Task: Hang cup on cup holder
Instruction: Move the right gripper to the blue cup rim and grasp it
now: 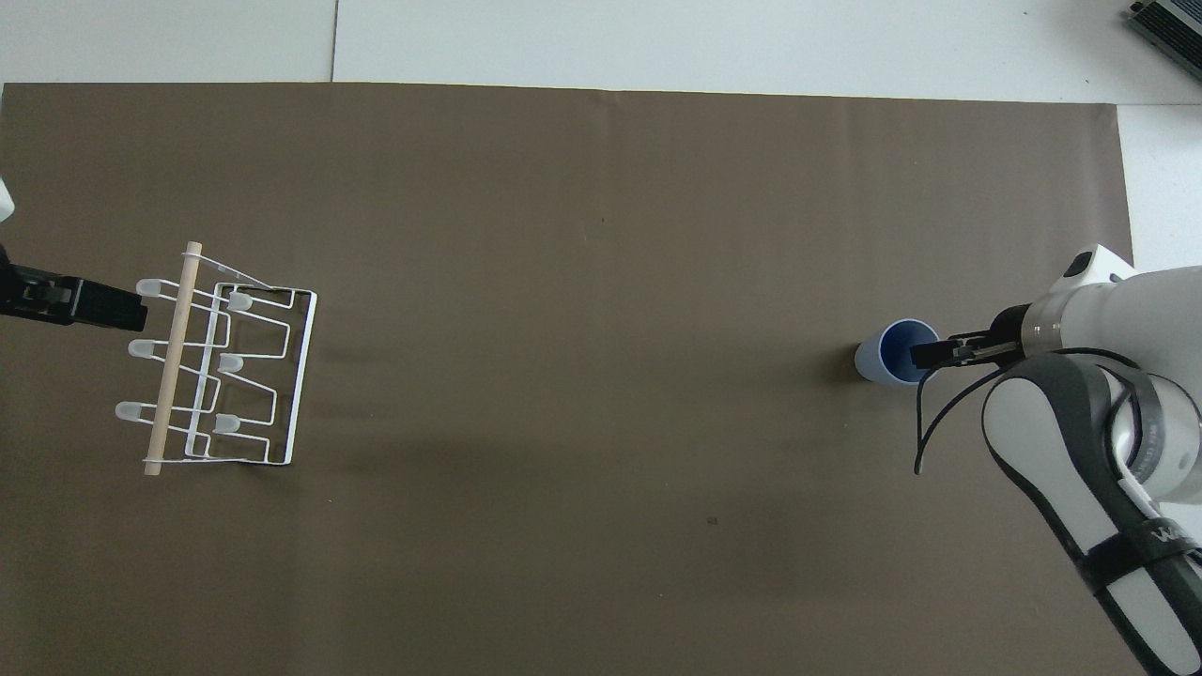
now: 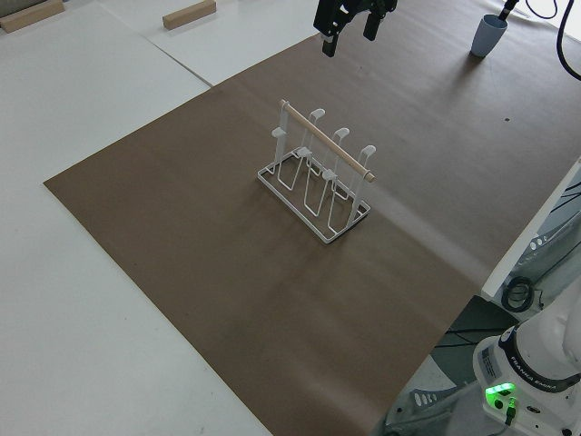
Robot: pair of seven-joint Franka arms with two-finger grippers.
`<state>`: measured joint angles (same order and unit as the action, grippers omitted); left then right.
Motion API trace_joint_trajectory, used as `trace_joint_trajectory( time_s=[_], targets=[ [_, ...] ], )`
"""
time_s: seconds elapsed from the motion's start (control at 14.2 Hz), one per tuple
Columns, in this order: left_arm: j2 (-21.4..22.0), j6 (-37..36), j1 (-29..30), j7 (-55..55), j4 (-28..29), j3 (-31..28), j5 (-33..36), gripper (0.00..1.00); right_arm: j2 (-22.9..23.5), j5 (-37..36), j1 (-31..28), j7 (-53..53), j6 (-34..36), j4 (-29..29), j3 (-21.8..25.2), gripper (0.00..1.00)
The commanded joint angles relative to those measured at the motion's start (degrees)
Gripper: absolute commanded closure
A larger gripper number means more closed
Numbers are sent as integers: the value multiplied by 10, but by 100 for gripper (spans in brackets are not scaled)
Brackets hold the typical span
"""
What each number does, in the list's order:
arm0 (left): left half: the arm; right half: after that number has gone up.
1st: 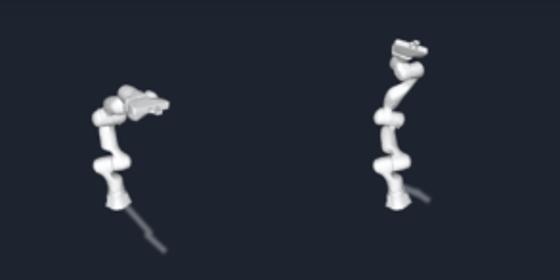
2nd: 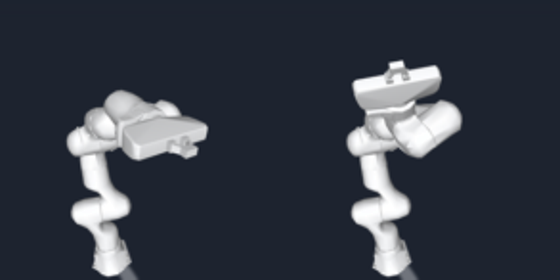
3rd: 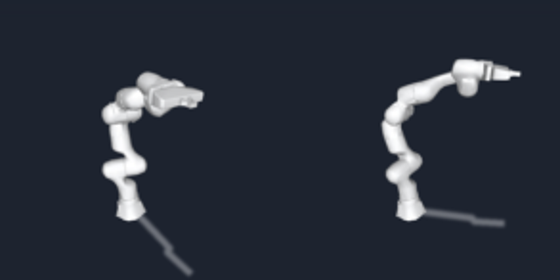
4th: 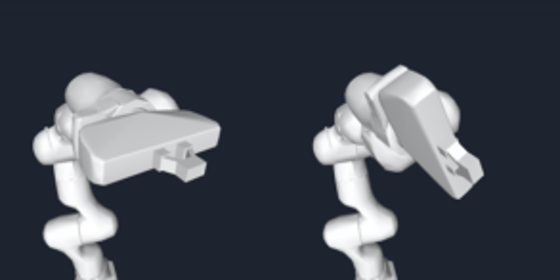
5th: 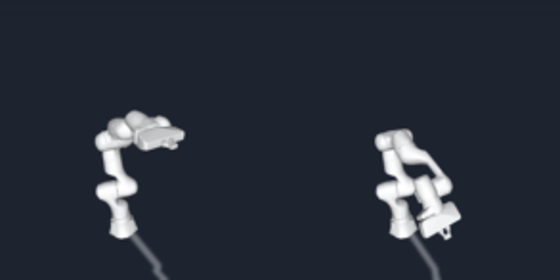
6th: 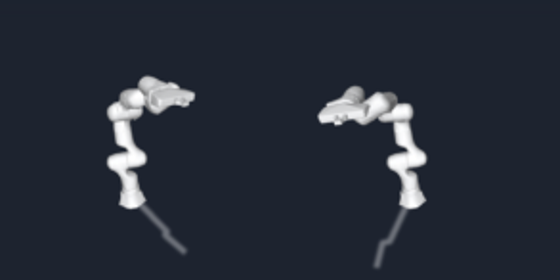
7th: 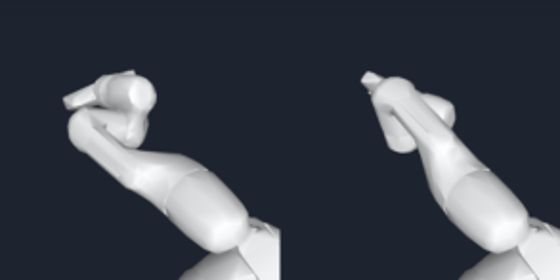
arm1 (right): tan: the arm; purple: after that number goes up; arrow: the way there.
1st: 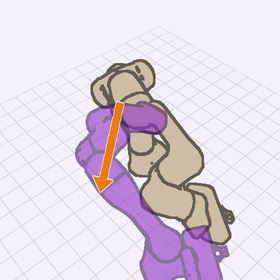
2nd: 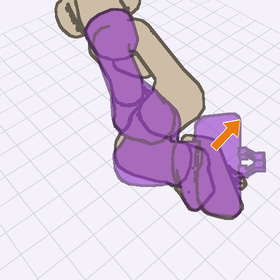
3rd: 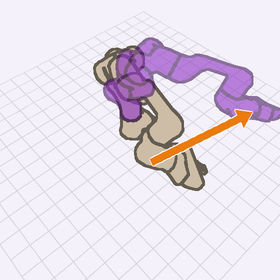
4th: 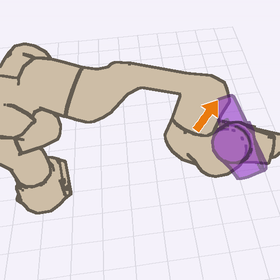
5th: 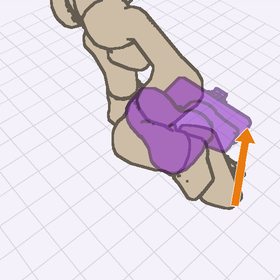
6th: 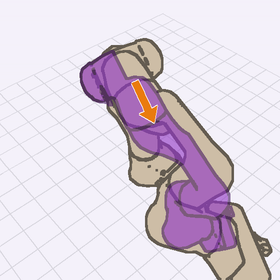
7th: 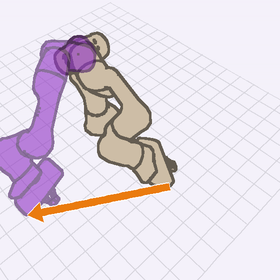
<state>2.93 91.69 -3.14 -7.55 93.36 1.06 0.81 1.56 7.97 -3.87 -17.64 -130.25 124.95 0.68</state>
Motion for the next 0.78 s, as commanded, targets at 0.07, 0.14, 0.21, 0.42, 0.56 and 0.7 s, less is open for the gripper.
trace_joint_trajectory(
  time_s=[0.07, 0.14, 0.21, 0.42, 0.56, 0.7],
  targets=[
    [16, 15, -14, 3, 22, -6, 0, 0, 1, 25, -1, -12, -18, 8, -1, 0],
    [16, 15, -14, 3, 22, -6, 0, 0, 6, 25, -1, -13, -21, 11, -1, 5],
    [16, 15, -14, 2, 22, -6, 0, 0, 6, 25, -1, -14, -22, 13, -1, 11],
    [16, 15, -14, 2, 22, -6, 0, 0, 6, 25, 0, -13, -26, 14, -1, 31],
    [16, 15, -14, 2, 22, -6, 0, 0, 6, 25, 0, -14, -26, 16, -1, 35],
    [16, 15, -14, 2, 23, -6, 0, 0, 5, 25, 0, -14, -26, 19, -1, 53]
  ],
)
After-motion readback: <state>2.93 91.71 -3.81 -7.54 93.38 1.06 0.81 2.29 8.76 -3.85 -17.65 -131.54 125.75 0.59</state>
